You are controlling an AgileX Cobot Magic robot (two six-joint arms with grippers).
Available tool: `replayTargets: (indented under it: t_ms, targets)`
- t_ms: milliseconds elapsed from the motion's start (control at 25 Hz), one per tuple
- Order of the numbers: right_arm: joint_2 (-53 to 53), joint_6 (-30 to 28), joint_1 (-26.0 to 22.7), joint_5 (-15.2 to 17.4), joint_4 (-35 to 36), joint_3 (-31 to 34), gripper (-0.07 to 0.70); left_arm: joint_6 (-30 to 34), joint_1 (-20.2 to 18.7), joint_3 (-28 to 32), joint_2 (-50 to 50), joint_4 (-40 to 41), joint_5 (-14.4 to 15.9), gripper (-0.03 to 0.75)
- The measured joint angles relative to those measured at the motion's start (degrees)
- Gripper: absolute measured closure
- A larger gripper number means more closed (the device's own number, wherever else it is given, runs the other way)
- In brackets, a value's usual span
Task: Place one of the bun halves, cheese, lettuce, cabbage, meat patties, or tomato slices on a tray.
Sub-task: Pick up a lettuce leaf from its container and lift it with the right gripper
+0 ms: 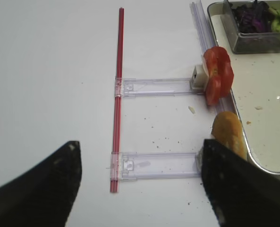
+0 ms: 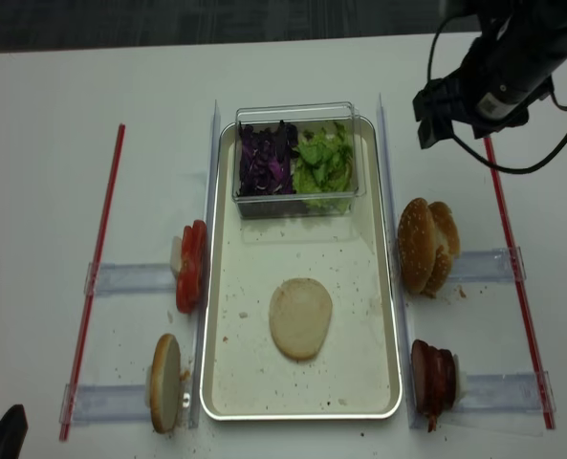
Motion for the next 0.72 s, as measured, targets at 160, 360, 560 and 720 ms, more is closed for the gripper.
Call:
replayTargets:
  t_ms: [160, 360, 560, 720]
  targets:
    - [0.0, 0.0, 3.9, -0.9, 0.0, 0.0, 0.054, 0.0, 0.0, 0.0, 0.0, 0.0, 0.0, 0.225]
    - [0.0, 0.0, 8.8, -1.9, 0.0, 0.0, 0.054, 0.0, 0.0, 0.0, 0.0, 0.0, 0.0, 0.225]
    - [0.0, -0.1, 13.0, -3.8, 0.0, 0.0, 0.075, 0.0, 0.0, 0.0, 0.0, 0.0, 0.0, 0.225]
    - [0.0, -0.3, 15.0, -4.7, 0.4, 0.0, 0.085, 0.0, 0.0, 0.0, 0.0, 0.0, 0.0, 0.225]
